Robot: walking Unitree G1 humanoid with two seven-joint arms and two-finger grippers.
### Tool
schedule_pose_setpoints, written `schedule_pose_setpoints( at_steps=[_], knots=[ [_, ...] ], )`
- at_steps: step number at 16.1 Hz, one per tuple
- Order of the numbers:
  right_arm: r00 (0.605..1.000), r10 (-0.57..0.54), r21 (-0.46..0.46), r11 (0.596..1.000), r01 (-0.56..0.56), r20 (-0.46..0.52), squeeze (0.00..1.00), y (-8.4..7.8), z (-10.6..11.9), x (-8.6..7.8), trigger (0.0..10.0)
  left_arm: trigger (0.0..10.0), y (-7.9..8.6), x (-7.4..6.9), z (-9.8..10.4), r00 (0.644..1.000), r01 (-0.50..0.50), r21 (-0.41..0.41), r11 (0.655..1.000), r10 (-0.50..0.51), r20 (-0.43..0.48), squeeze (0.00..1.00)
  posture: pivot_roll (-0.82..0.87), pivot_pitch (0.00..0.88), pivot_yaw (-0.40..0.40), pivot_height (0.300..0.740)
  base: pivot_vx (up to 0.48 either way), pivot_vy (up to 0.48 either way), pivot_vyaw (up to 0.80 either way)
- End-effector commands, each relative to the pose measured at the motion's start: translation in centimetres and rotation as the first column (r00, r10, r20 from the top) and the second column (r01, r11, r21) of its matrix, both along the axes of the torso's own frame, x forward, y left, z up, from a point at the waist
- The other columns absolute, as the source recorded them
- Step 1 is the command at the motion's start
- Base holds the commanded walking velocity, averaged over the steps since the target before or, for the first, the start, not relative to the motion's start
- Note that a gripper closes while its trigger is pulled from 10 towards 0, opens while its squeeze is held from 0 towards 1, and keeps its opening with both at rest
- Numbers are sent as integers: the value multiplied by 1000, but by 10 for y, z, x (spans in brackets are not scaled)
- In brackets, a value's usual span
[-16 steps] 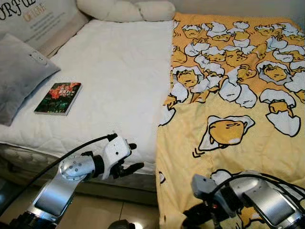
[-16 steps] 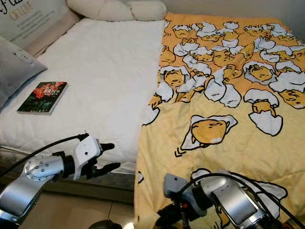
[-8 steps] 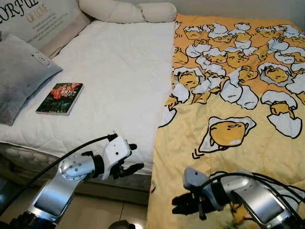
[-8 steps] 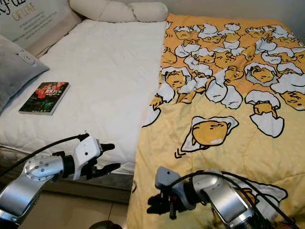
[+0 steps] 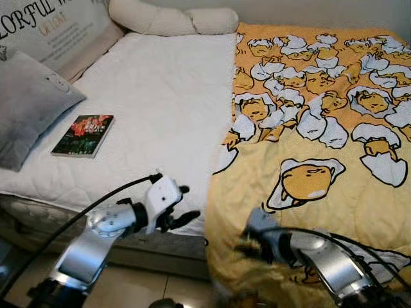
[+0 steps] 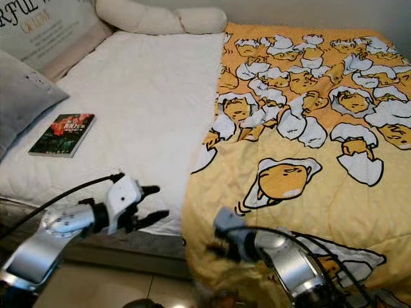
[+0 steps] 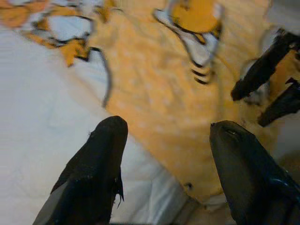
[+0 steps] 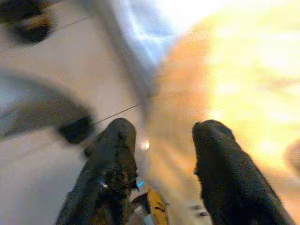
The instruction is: Clean up the room
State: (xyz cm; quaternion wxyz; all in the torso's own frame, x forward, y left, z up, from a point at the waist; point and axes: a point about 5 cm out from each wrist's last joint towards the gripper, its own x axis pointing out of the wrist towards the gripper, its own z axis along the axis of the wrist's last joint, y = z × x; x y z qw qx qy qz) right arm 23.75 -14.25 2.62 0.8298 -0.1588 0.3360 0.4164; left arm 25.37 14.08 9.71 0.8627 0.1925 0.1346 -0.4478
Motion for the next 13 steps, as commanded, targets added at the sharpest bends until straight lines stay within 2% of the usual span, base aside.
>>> schedule_pose_setpoints(
  at_steps=[1, 2, 4, 5, 6, 7, 8, 9, 11, 13],
  knots=[
    [988, -132, 16, 991, 131, 78, 1000, -6, 8, 12, 10000, 10000, 5, 7, 1, 996, -88, -20, 996, 88, 30, 0, -68, 0, 72, 740, 0, 0, 0],
    [947, -285, 60, 958, 279, 148, 1000, -10, 12, 18, 10000, 10000, 6, 11, -1, 981, -182, -62, 981, 185, 52, 0, -74, 0, 73, 740, 0, 0, 0],
    [898, -388, 106, 921, 374, 208, 1000, -13, 15, 20, 10000, 10000, 4, 13, -3, 963, -253, -111, 961, 261, 62, 0, -81, 0, 75, 740, 0, 0, 0],
    [830, -507, 167, 862, 479, 232, 1000, -17, 18, 20, 10000, 10000, 4, 14, -7, 941, -324, -137, 936, 334, 51, 0, -85, 0, 76, 740, 0, 0, 0],
    [795, -555, 185, 832, 524, 245, 1000, -20, 19, 19, 10000, 10000, 5, 14, -10, 930, -355, -139, 925, 364, 51, 0, -88, 0, 74, 740, 0, 0, 0],
    [721, -632, 214, 775, 595, 285, 1000, -26, 23, 18, 10000, 10000, 7, 15, -13, 904, -414, -149, 898, 425, 47, 0, -90, 0, 73, 740, 0, 0, 0],
    [661, -677, 236, 735, 636, 323, 1000, -32, 25, 14, 10000, 10000, 9, 17, -11, 874, -466, -186, 865, 483, 58, 0, -92, 0, 70, 740, 0, 0, 0],
    [619, -712, 278, 701, 657, 332, 1000, -34, 29, 11, 10000, 10000, 12, 19, -9, 844, -511, -224, 830, 534, 54, 0, -93, 0, 70, 740, 0, 0, 0],
    [533, -763, 336, 642, 689, 365, 1000, -36, 36, 5, 10000, 10000, 21, 15, -12, 788, -589, -221, 778, 613, 59, 0, -97, 0, 72, 740, 0, -240, 0],
    [498, -775, 371, 627, 685, 389, 1000, -36, 41, 4, 10000, 10000, 25, 13, -11, 769, -610, -218, 762, 635, 71, 0, -88, 0, 64, 740, 0, -480, 0]
  ],
)
